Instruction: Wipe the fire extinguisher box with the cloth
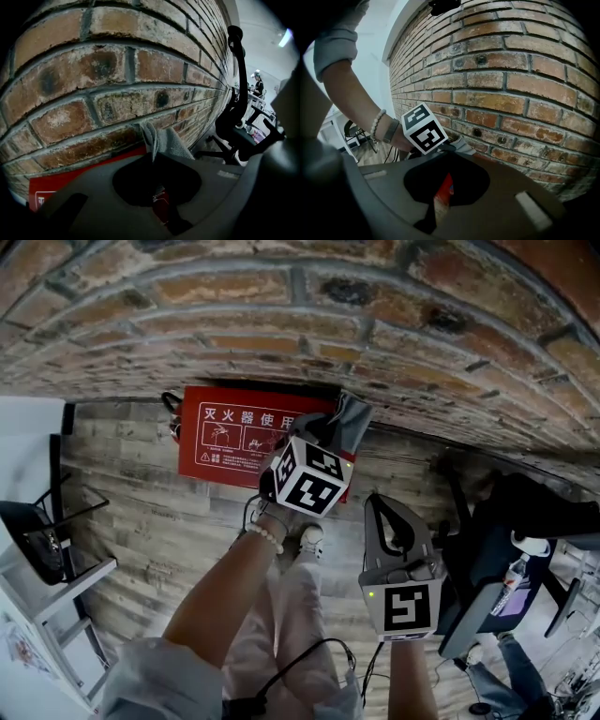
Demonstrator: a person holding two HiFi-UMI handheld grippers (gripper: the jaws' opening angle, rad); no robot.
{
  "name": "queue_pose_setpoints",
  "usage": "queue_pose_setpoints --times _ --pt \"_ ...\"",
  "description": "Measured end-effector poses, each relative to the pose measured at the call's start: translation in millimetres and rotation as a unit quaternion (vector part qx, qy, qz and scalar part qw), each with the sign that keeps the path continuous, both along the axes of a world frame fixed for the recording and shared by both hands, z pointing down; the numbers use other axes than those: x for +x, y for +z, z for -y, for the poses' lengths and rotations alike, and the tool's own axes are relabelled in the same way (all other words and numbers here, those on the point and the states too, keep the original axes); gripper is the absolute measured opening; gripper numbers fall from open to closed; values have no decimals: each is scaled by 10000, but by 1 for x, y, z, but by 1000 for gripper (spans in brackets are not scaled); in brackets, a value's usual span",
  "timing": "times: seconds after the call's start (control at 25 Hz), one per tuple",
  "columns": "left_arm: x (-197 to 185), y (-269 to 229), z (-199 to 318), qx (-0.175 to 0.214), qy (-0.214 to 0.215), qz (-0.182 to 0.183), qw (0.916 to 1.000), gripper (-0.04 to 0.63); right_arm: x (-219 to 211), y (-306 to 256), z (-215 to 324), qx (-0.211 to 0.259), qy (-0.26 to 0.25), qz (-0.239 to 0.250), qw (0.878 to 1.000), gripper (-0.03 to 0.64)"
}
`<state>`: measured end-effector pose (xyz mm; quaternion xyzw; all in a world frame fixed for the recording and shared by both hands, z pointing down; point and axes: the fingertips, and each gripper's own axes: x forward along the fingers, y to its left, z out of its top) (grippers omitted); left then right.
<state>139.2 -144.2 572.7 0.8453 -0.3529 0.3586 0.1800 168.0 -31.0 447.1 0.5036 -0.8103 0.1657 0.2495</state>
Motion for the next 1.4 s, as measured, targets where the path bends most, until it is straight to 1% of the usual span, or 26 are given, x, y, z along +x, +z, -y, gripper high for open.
queue_pose_setpoints --times 0.76,1.4 --pt "-31 -3 7 116 -10 4 9999 14 -39 -3 10 -1 -329 -82 9994 9" --pt "-47 -6 5 155 34 -1 9999 13 -61 -5 11 -19 -423 -138 9990 9"
